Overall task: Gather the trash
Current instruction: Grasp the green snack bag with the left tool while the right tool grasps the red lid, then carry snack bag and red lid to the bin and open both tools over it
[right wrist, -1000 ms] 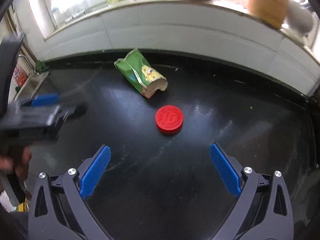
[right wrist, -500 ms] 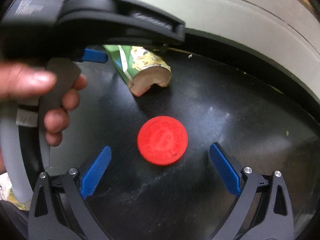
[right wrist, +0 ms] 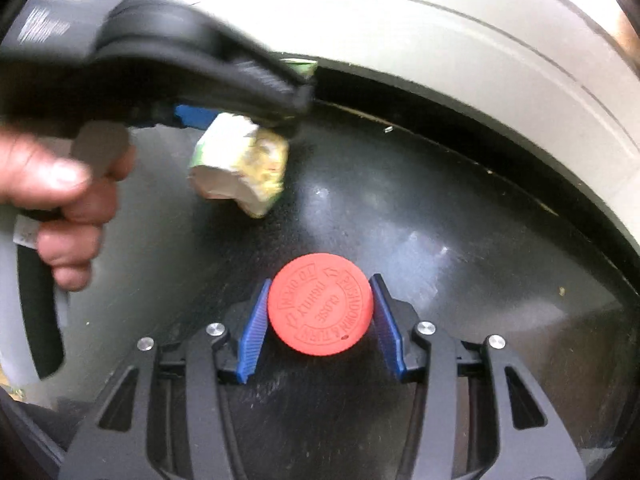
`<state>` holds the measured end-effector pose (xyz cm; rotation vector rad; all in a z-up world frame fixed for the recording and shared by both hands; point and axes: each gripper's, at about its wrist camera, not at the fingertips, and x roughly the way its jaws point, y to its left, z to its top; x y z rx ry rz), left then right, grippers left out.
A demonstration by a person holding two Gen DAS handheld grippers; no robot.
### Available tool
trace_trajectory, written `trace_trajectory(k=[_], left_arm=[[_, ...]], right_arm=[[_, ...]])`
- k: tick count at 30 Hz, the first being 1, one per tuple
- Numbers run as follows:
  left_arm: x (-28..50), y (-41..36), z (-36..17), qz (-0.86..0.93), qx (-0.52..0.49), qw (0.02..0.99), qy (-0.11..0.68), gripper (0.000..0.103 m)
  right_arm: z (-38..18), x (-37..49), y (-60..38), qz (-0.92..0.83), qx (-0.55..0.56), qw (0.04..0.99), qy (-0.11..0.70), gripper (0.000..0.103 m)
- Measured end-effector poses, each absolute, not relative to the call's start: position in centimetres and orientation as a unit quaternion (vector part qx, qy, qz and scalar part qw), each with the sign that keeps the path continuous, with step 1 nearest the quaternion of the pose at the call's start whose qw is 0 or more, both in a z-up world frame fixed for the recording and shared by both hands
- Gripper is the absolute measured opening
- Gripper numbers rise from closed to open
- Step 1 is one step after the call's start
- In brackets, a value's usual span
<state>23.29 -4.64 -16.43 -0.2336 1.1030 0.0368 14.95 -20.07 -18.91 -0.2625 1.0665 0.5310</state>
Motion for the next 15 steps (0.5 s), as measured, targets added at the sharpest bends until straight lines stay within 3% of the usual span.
trace_trajectory(k=[15], left_arm=[[6.6,-0.4,-11.9,-0.031,-0.007,0.871,0.490,0.052]], right_arm=[[-13.3,5.1,-20.1,0.231,-0.092,0.839,0.484,0.049]])
